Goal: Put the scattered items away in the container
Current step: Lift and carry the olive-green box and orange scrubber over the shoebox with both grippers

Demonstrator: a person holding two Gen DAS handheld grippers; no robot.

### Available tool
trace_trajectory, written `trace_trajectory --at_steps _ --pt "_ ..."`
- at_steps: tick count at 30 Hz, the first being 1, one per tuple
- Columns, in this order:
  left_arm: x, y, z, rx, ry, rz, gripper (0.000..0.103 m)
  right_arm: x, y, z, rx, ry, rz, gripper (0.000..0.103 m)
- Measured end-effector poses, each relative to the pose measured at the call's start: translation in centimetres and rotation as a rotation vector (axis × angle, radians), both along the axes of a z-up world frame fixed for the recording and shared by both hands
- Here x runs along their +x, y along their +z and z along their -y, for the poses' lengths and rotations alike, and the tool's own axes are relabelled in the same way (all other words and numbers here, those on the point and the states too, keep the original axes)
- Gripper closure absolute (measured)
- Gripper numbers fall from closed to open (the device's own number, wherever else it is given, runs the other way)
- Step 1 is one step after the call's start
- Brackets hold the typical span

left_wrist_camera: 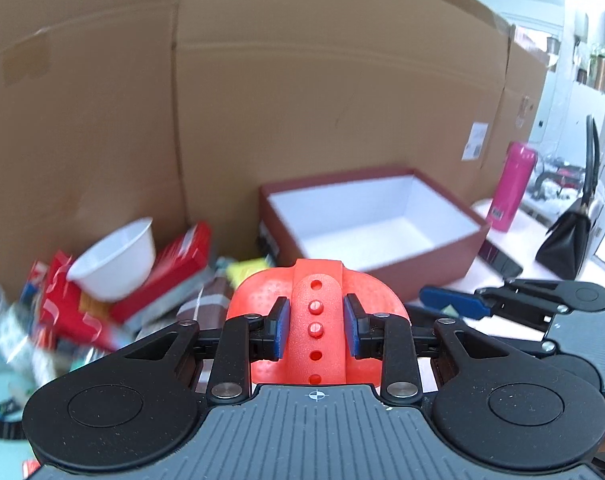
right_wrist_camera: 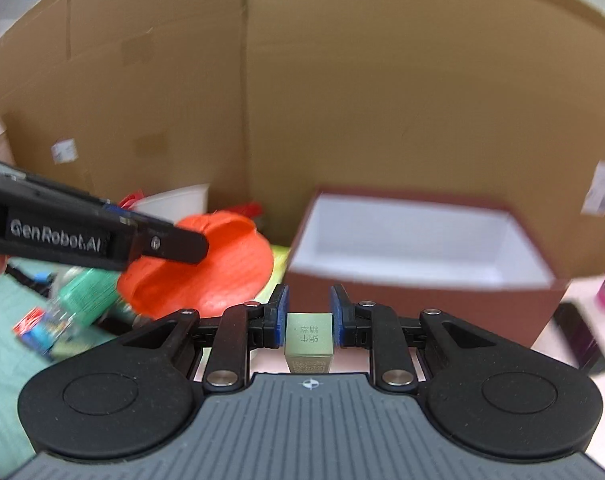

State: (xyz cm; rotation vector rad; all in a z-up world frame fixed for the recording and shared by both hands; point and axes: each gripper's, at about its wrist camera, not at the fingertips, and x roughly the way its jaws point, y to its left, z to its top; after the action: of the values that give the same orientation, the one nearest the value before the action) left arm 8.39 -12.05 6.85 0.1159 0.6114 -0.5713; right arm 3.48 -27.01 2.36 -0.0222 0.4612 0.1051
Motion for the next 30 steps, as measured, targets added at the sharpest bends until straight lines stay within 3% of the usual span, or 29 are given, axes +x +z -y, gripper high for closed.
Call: trace_trajectory --at_steps 7,13,21,30 --pt "3.2 2.4 3.9 -0.036 -0.027 0.024 0.076 3.8 3.4 3.0 -0.058 -0.085 0.058 0.077" --pt "6.8 2.3 7.0 -0.049 -0.035 0.011 0.076 8.2 3.6 5.3 -0.045 -0.111 0.034 0.077" --pt "11.6 -1.5 10.2 -0.040 -0.050 -0.070 0.076 13.5 -0.2 7.6 -0.035 -0.151 -0.066 0.077" --pt "14.6 -5.4 12.8 0.018 -0.087 -0.130 0.076 16.6 -5.1 10.0 0.003 -0.185 -0.167 0.077"
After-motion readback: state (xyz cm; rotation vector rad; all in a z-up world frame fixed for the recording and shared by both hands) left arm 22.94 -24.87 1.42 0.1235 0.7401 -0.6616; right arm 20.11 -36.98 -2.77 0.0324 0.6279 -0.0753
